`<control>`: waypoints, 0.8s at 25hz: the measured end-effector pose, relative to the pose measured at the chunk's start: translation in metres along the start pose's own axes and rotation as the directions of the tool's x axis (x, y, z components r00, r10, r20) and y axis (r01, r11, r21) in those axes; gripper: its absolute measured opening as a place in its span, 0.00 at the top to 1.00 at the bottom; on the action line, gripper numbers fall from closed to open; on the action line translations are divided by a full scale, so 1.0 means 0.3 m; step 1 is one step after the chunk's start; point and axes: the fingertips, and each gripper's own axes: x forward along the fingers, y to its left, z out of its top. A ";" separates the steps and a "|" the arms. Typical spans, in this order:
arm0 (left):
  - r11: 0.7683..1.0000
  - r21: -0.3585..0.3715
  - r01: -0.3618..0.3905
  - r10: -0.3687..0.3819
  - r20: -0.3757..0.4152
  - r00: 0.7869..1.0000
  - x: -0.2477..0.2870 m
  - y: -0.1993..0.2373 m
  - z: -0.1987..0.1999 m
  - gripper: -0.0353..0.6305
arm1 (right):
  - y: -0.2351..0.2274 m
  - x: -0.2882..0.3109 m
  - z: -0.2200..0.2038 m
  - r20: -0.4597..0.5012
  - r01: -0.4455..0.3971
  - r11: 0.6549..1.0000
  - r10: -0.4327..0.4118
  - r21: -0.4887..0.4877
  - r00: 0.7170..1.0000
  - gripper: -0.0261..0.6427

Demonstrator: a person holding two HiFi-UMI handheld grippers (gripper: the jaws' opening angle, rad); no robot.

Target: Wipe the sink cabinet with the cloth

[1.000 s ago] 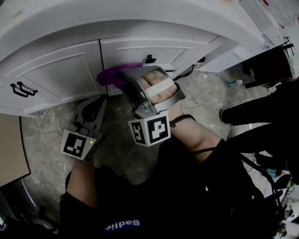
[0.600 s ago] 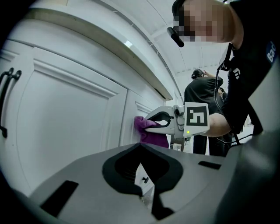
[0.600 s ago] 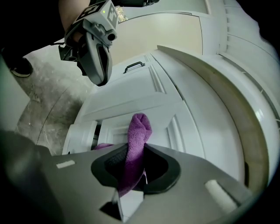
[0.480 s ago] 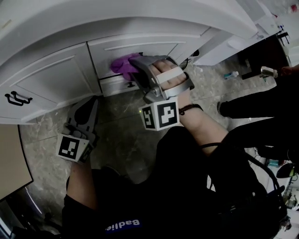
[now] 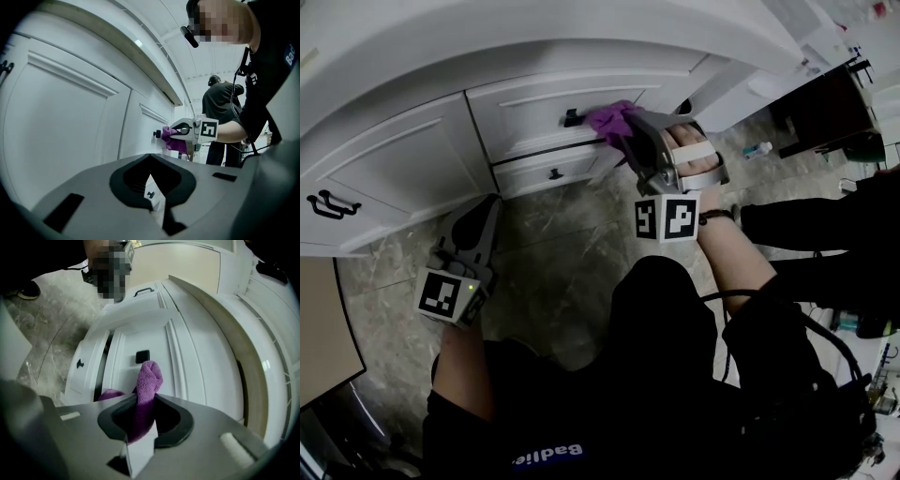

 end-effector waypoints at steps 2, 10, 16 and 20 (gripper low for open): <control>1.000 0.004 0.002 -0.002 0.003 1.000 -0.001 -0.006 0.006 0.96 | 0.007 0.002 -0.072 -0.039 -0.005 1.000 0.005 0.001 0.999 0.85; 1.000 0.013 -0.013 0.013 0.012 1.000 -0.013 -0.006 0.026 0.96 | 0.135 -0.042 -0.037 -0.048 -0.068 0.985 0.076 0.157 0.996 0.85; 0.996 0.009 -0.091 0.091 0.035 0.995 -0.057 0.046 0.052 0.96 | 0.211 0.017 0.372 0.190 -0.121 0.987 0.100 0.102 0.977 0.85; 0.992 0.004 -0.128 0.128 0.044 0.991 -0.092 0.062 0.081 0.96 | 0.230 0.077 0.542 0.266 -0.137 0.989 0.117 0.057 0.957 0.85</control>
